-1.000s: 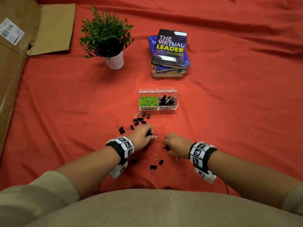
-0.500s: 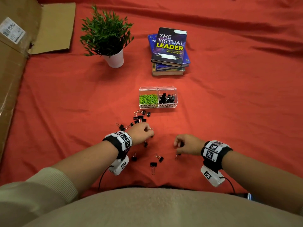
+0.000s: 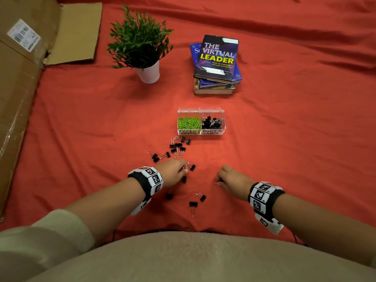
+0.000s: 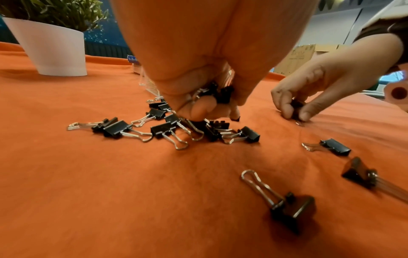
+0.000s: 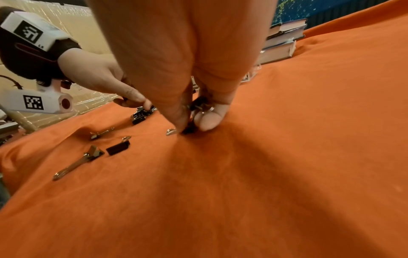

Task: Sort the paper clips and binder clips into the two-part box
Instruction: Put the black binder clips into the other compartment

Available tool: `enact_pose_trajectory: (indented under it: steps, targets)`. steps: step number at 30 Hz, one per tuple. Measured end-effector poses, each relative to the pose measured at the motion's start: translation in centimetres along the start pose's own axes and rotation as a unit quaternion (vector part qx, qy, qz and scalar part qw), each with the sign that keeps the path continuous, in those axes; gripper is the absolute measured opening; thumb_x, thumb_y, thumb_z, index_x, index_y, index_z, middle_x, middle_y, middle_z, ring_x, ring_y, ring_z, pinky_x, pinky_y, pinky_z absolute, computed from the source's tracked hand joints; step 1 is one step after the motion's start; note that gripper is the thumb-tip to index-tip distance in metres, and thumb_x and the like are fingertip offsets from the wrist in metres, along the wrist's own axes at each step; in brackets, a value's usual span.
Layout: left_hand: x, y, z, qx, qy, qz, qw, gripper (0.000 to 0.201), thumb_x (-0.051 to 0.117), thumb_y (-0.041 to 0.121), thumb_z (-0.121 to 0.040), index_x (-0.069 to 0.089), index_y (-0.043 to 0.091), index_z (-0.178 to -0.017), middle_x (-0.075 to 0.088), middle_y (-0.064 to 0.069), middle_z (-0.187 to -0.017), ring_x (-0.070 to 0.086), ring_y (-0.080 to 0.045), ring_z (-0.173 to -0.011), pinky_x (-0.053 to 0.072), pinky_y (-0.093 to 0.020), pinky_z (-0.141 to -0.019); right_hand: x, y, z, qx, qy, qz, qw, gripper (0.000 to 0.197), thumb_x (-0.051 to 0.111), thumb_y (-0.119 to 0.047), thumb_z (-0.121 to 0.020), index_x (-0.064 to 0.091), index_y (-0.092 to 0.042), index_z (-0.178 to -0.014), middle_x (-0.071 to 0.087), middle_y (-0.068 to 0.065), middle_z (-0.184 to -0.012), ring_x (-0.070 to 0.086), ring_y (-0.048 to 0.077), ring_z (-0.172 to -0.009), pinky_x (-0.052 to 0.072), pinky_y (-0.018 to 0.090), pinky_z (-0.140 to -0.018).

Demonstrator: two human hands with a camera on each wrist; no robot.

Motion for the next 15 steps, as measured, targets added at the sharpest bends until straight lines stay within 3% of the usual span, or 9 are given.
enact_pose_trajectory:
  steps: [3, 6, 10, 15]
  targets:
    - [0.1, 0.4, 0.1, 0.018, -0.011, -0.016, 1.0, 0.018, 0.059, 0.036, -0.089, 0.057, 0.022, -0.1, 0.052, 0.009, -0.078, 0.051, -0.014, -0.076, 0.039, -0.026, -0.066, -0.1, -0.1, 0.1, 0.006, 0.036, -0.029, 0.999, 0.025, 0.053, -0.016, -0.092, 0.055, -0.007, -0.115, 0.045, 0.009, -0.117, 0.055, 0.026, -0.098, 0.042, 0.031, -0.086]
    - [0.4, 0.6, 0.2, 0.028, -0.037, -0.065, 0.997, 0.026, 0.064, 0.037, -0.083, 0.055, 0.023, -0.103, 0.057, 0.005, -0.093, 0.054, -0.015, -0.084, 0.041, -0.027, -0.069, 0.2, 0.0, 0.2, 0.001, 0.012, -0.028, 1.0, 0.026, 0.063, -0.016, -0.085, 0.057, -0.006, -0.108, 0.045, 0.008, -0.113, 0.053, 0.023, -0.098, 0.043, 0.031, -0.088]
    - [1.1, 0.4, 0.0, 0.042, -0.042, -0.097, 0.994, 0.026, 0.064, 0.035, -0.084, 0.055, 0.021, -0.105, 0.061, 0.001, -0.109, 0.058, -0.021, -0.1, 0.047, -0.033, -0.079, 0.2, -0.3, 0.0, 0.005, 0.007, -0.026, 1.0, 0.005, 0.057, -0.011, -0.086, 0.057, -0.009, -0.091, 0.048, 0.007, -0.103, 0.052, 0.022, -0.092, 0.042, 0.028, -0.084]
    - [1.3, 0.3, 0.0, 0.052, -0.027, -0.089, 0.994, 0.025, 0.059, 0.036, -0.084, 0.053, 0.02, -0.102, 0.06, 0.001, -0.106, 0.057, -0.021, -0.095, 0.047, -0.033, -0.076, -0.6, -0.4, -0.7, 0.03, 0.004, -0.069, 0.997, 0.019, 0.059, -0.01, -0.082, 0.058, -0.008, -0.101, 0.057, 0.007, -0.102, 0.055, 0.021, -0.093, 0.039, 0.022, -0.08]
Point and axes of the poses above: each hand's wrist, its own z-axis away from the middle knuckle, its own x-axis out of the palm, y = z × x, the point moved 4 cm from there along -z, towards the middle knuckle
